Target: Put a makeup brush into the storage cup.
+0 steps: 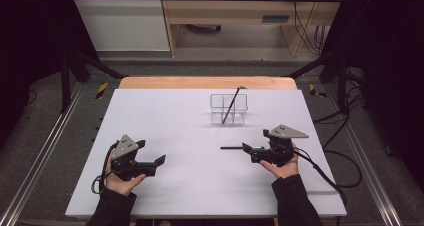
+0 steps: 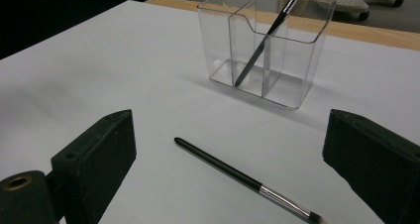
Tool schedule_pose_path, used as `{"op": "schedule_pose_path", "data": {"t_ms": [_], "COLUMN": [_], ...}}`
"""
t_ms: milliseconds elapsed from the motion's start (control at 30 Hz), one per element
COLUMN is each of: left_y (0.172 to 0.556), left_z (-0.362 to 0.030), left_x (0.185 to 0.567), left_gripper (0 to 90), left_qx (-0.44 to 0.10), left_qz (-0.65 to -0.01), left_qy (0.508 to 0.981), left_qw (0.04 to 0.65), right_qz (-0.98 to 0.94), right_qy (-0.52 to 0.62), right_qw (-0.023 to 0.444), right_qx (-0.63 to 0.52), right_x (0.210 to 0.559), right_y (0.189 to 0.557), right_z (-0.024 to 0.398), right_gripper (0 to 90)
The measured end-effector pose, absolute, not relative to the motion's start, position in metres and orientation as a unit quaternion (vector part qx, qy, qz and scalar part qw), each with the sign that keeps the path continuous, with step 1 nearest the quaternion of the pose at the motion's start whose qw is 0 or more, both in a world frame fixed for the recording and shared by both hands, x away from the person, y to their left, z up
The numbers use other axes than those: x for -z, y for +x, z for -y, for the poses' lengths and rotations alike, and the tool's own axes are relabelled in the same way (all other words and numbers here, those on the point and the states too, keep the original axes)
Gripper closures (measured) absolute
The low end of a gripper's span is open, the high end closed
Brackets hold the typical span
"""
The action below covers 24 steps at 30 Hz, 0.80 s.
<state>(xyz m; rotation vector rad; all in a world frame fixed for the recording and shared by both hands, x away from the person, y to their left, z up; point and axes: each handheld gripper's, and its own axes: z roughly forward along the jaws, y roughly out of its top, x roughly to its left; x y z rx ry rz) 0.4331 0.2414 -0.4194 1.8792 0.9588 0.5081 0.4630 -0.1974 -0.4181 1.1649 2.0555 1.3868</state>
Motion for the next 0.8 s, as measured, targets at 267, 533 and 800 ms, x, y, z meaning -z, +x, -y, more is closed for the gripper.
{"op": "schedule_pose_path", "data": {"t_ms": [267,533,800], "left_y": [0.434,0.437,0.438], "left_z": [-0.243,-0.244,-0.241], "left_x": [0.42,0.423,0.425], "left_gripper": [8.3,8.3,8.3], "left_qx": [-0.209,-0.211,-0.216], "left_qz": [-0.392,-0.396,-0.395], "left_qy": [0.768,0.77,0.774], "left_qw": [0.462,0.454,0.445], "right_qz": [-0.742,-0.757,-0.78], "right_qy": [0.417,0.417,0.416], "right_qw": [0.198,0.18,0.171], "right_qx": [-0.486,-0.471,-0.434], "right_x": [0.422,0.431,0.448], "right_y": [0.464,0.473,0.491], "right_z": [0.198,0.19,0.182], "right_gripper": [7.3,9.2,11.6]}}
